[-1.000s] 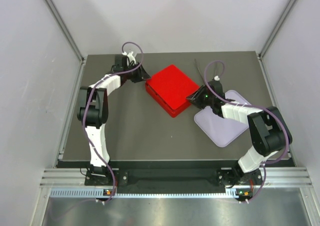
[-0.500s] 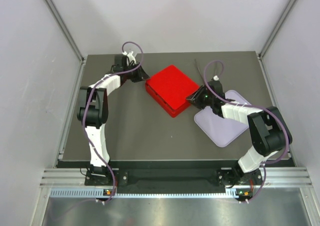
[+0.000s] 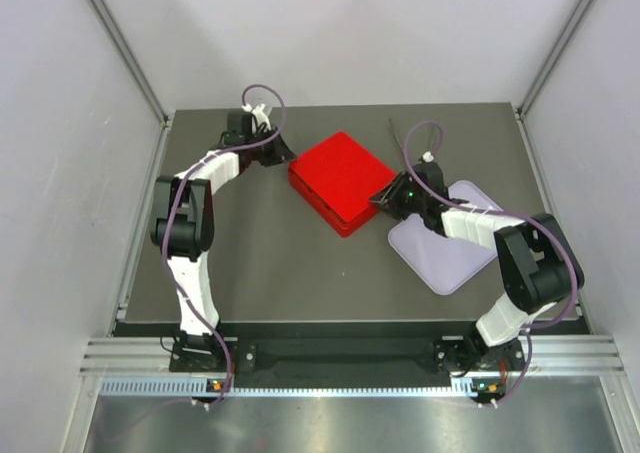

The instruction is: Pack the chocolate

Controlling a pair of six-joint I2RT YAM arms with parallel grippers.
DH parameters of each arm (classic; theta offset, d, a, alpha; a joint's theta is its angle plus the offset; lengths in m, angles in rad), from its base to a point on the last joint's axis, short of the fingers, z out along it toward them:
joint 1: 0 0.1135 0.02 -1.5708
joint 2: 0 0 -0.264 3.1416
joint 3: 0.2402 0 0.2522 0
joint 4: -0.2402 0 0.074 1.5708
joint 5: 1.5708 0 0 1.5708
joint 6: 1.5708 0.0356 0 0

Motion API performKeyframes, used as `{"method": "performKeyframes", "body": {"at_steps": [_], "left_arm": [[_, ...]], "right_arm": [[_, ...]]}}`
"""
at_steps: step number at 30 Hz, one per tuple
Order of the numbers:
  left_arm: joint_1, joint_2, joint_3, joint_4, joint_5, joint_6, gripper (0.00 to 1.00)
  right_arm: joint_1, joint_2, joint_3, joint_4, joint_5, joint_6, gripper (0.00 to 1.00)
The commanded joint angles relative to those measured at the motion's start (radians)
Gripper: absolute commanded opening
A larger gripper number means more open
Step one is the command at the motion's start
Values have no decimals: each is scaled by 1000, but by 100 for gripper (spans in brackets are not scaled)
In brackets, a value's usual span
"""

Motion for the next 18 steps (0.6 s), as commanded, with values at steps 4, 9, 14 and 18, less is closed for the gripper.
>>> {"method": "performKeyframes", "body": {"at_steps": [4, 9, 14, 18], "left_arm": [[-4, -77, -20, -34, -17, 26, 22], [-4, -86, -23, -45, -24, 17, 22], [-2, -113, -26, -60, -105, -8, 26], [-2, -141, -31, -61, -136, -23, 34]], "right_arm": [[35, -29, 51, 54, -38, -15, 32], [38, -24, 59, 54, -58, -42, 27], [49, -18, 85, 22, -87, -80, 28], [53, -14, 96, -16, -82, -103, 30]]}}
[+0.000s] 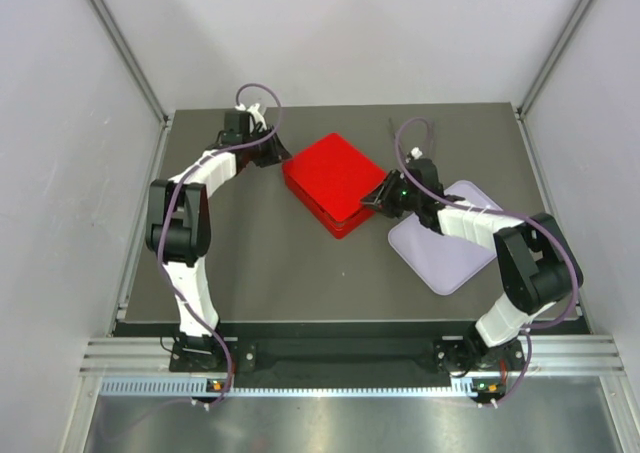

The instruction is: Pack the chocolate

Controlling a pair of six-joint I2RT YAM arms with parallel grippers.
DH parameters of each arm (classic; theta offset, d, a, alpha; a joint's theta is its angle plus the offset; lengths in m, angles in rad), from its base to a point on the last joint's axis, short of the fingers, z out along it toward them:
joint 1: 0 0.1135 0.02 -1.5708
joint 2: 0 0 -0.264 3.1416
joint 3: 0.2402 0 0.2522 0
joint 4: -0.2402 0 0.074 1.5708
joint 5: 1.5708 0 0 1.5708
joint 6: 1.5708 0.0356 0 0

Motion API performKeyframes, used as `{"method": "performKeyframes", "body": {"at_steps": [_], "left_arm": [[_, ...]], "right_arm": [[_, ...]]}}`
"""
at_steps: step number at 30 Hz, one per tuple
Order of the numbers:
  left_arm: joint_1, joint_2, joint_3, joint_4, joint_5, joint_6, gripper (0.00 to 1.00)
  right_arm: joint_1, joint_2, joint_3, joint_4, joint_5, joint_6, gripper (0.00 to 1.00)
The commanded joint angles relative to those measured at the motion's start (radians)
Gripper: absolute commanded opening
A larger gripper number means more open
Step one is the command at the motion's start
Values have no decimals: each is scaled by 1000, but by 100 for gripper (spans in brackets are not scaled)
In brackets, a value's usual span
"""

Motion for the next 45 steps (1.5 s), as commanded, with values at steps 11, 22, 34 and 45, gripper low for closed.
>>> {"method": "performKeyframes", "body": {"at_steps": [11, 22, 34, 45], "left_arm": [[-3, -135, -23, -38, -116, -20, 43], [-4, -68, 39, -52, -41, 72, 43], [-23, 40, 124, -43, 45, 193, 45], [-27, 76, 132, -34, 117, 253, 39]], "right_arm": [[18, -30, 57, -48, -14, -60, 33], [17, -112, 96, -186, 108, -98, 38], [37, -61, 121, -207, 187, -17, 41], [58, -18, 116, -203, 237, 28, 43]]}}
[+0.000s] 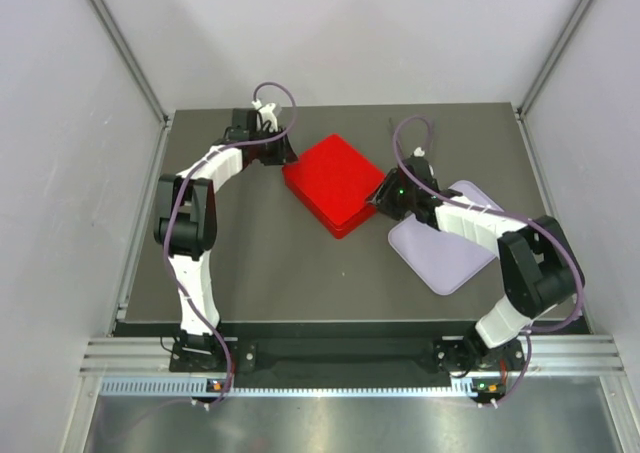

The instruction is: Pack the chocolate

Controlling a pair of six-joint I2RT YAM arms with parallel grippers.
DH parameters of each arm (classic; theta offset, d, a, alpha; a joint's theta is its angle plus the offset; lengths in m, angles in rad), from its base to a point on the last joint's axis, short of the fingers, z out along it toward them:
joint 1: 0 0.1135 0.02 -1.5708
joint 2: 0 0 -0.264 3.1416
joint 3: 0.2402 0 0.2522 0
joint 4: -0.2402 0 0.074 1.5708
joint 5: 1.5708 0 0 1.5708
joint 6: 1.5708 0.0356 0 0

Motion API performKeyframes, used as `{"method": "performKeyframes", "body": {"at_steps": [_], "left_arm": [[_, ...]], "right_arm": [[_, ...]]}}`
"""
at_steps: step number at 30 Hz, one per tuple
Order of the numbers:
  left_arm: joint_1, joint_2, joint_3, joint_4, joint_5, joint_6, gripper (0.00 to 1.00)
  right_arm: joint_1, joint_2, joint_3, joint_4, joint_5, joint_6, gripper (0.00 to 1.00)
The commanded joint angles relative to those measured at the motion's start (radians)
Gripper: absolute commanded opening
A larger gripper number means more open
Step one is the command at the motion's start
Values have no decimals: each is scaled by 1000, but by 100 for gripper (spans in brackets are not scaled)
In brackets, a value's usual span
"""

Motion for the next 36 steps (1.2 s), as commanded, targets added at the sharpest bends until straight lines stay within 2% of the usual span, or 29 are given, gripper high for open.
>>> {"method": "performKeyframes", "body": {"at_steps": [1, 10, 14, 18, 26, 35, 36], "left_arm": [[-7, 0, 33, 31, 66, 56, 38], [-21, -26, 6, 22, 53, 60, 36], [-25, -41, -21, 26, 44, 53, 36], [-25, -57, -56, 33, 24, 31, 35], [-25, -97, -102, 63, 20, -21, 37], [-25, -87, -111, 39, -6, -59, 38], [-25, -87, -119, 39, -13, -62, 38]], "right_arm": [[15, 12, 35, 17, 32, 24, 43], [44, 12, 4, 21, 54, 54, 42], [65, 9, -51, 31, 118, 92, 37], [68, 30, -149, 135, 133, 136, 20], [76, 96, -189, 186, 136, 164, 0], [102, 108, -248, 200, 204, 221, 0], [103, 110, -266, 239, 207, 228, 0]]}}
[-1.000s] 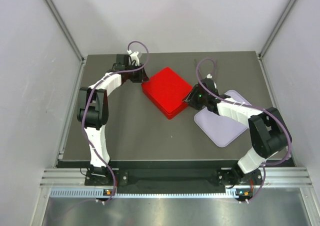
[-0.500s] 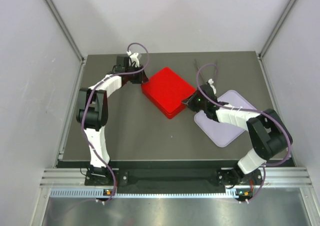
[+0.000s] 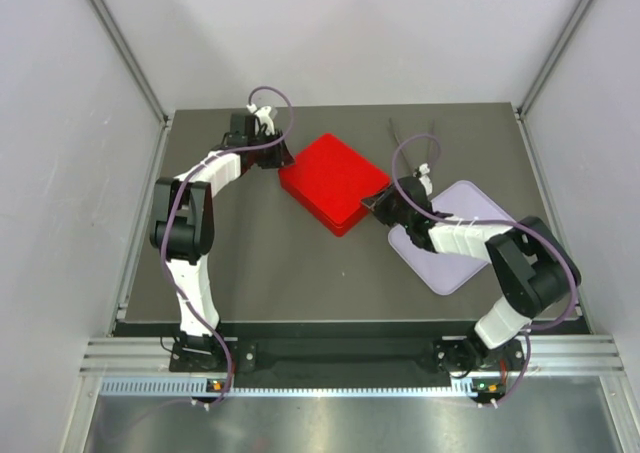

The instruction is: Pack the chocolate

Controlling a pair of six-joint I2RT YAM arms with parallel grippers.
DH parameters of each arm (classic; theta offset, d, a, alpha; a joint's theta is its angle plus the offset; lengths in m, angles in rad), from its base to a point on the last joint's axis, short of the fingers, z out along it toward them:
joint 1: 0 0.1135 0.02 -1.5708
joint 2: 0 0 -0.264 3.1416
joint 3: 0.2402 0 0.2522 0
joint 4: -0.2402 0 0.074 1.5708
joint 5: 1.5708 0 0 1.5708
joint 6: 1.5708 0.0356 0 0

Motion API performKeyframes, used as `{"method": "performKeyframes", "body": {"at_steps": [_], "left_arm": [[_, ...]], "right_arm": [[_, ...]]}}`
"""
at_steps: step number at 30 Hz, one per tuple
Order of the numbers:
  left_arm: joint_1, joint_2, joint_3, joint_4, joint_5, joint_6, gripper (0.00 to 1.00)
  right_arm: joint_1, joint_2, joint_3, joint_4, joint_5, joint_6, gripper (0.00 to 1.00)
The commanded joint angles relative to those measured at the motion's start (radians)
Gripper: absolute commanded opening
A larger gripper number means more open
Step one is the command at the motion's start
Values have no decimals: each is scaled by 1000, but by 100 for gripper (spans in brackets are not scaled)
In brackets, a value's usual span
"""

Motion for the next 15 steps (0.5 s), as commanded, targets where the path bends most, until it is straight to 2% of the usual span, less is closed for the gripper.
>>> {"method": "performKeyframes", "body": {"at_steps": [1, 7, 12, 15], "left_arm": [[-23, -44, -34, -23, 41, -38, 38], [-23, -41, -42, -23, 38, -51, 38], [-23, -53, -68, -15, 22, -66, 38], [-23, -55, -69, -17, 15, -72, 38]], "right_arm": [[36, 85, -88, -102, 64, -7, 0], [26, 127, -196, 121, -14, 123, 0], [26, 170, -239, 182, -42, 183, 0], [26, 155, -240, 130, -20, 195, 0]]}}
